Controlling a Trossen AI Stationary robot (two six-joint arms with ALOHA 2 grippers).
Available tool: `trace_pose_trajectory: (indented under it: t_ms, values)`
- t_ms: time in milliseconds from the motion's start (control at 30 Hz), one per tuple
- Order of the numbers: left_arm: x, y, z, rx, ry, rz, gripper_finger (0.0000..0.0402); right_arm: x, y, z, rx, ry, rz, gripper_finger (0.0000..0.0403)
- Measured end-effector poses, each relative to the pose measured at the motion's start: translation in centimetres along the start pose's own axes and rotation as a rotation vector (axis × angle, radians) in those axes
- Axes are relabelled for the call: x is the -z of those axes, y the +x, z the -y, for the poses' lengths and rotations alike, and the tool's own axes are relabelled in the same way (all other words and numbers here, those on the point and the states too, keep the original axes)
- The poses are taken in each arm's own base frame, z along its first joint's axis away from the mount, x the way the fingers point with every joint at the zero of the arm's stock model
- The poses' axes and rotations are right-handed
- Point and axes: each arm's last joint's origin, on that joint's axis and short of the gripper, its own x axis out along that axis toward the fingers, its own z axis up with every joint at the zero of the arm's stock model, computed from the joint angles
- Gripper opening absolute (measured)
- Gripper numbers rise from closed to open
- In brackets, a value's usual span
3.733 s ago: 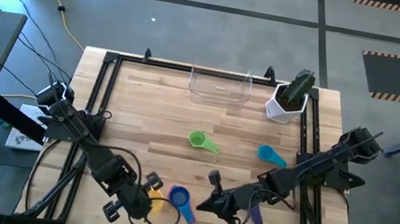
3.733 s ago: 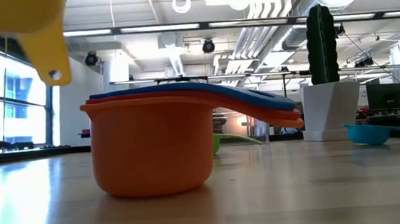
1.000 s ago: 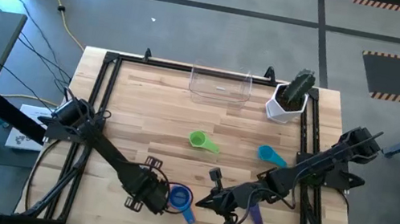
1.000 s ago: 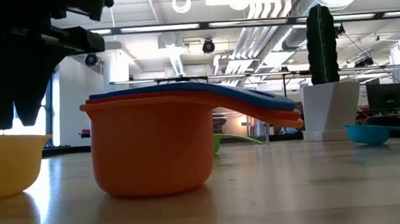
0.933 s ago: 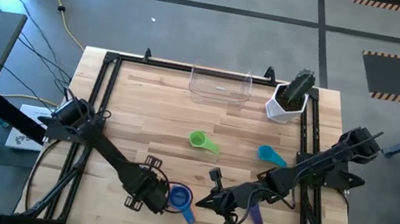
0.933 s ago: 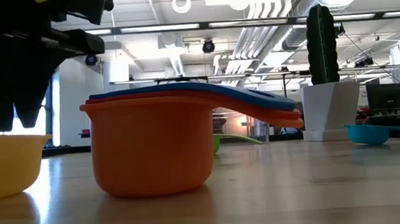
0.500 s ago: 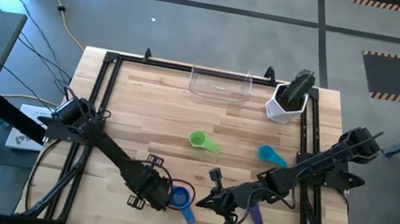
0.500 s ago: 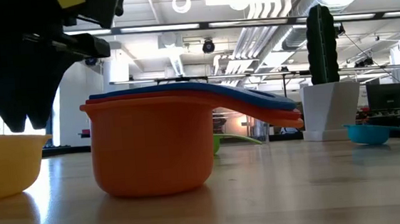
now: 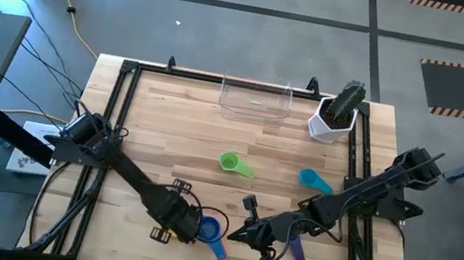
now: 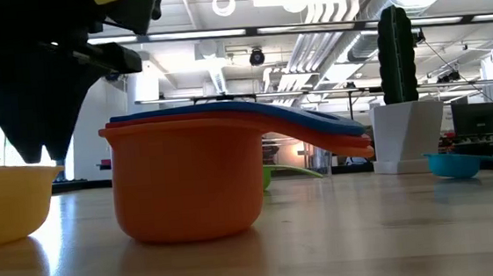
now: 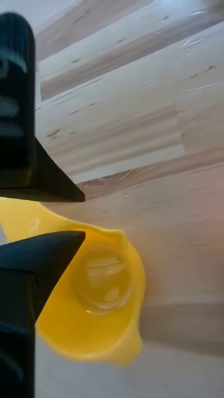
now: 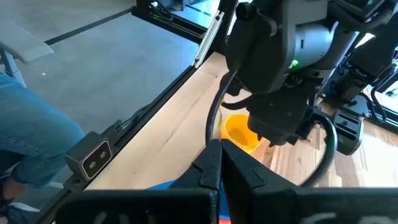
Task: Nest measuring cups in basket
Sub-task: Stack the yellow measuring cup on top of the blue measuring cup
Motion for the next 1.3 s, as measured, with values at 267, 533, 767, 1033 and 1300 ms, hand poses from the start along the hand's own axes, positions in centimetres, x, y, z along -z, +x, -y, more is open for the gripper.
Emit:
trace_pose_trajectory:
  t_ms: [267,533,767,1033,1300]
  values:
    - [-0.17,0.06,-0.28,0.02,-0.011,-0.001,0.0075,0.0,0.0,0.0,0.0,0.0,0.0,0.0]
    - [-0.13,0.06,-0.14,0.041,0.005,-0.007,0.0072,0.0,0.0,0.0,0.0,0.0,0.0,0.0]
    - [-0.16,0.06,-0.15,0.047,0.014,-0.007,0.006,0.0,0.0,0.0,0.0,0.026,0.0,0.0]
    - [-0.17,0.06,-0.1,0.052,-0.003,-0.006,0.0062,-0.01,-0.01,-0.07,-0.002,0.022,0.001,0.0]
    - [-0.19,0.03,0.28,0.087,0.026,-0.002,0.0063,-0.01,-0.01,-0.06,-0.001,0.021,0.0,0.0]
